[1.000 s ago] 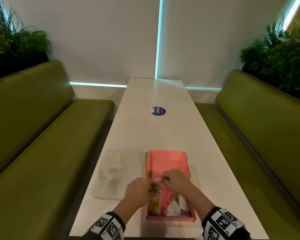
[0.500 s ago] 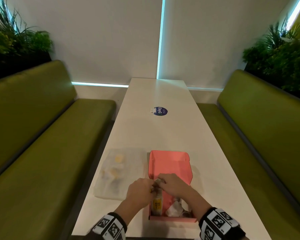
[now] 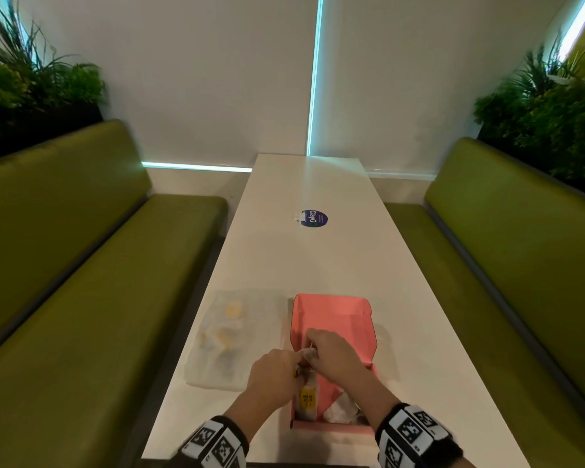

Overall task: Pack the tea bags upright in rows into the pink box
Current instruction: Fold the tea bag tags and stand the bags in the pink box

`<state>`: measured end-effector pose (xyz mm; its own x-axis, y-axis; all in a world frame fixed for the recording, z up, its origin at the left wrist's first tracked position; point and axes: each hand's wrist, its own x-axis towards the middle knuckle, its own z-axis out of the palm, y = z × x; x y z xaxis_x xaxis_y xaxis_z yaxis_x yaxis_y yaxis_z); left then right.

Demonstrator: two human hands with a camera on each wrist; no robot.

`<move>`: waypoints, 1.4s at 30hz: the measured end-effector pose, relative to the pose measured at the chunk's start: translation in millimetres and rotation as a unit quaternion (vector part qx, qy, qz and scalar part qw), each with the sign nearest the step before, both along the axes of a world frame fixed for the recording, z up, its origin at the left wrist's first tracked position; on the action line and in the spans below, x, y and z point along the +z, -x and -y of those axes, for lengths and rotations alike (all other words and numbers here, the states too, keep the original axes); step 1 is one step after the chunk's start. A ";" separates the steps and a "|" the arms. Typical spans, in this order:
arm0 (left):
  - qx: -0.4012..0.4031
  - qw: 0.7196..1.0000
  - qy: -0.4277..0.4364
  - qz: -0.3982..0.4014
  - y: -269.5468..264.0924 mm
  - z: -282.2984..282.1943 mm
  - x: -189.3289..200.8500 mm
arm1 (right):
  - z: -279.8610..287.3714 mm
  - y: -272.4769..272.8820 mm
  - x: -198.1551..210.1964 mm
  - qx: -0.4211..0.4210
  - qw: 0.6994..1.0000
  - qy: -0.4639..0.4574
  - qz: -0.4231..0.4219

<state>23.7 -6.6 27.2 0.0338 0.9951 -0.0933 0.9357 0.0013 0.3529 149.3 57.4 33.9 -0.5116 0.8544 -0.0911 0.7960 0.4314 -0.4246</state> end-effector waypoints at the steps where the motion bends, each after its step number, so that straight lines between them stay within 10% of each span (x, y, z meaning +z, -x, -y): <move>1: -0.001 1.000 0.000 0.000 0.1 0.1 -0.2 | -0.2 0.0 0.0 -0.004 1.000 -0.001 -0.008; 29: -0.006 1.000 0.014 0.018 1.5 -1.3 -3.9 | -5.1 -2.4 -34.6 -0.026 0.998 0.016 0.059; 42: 0.110 0.988 -0.037 0.104 0.6 -1.6 -7.2 | -4.6 -19.1 -8.8 -0.113 0.985 0.015 -0.132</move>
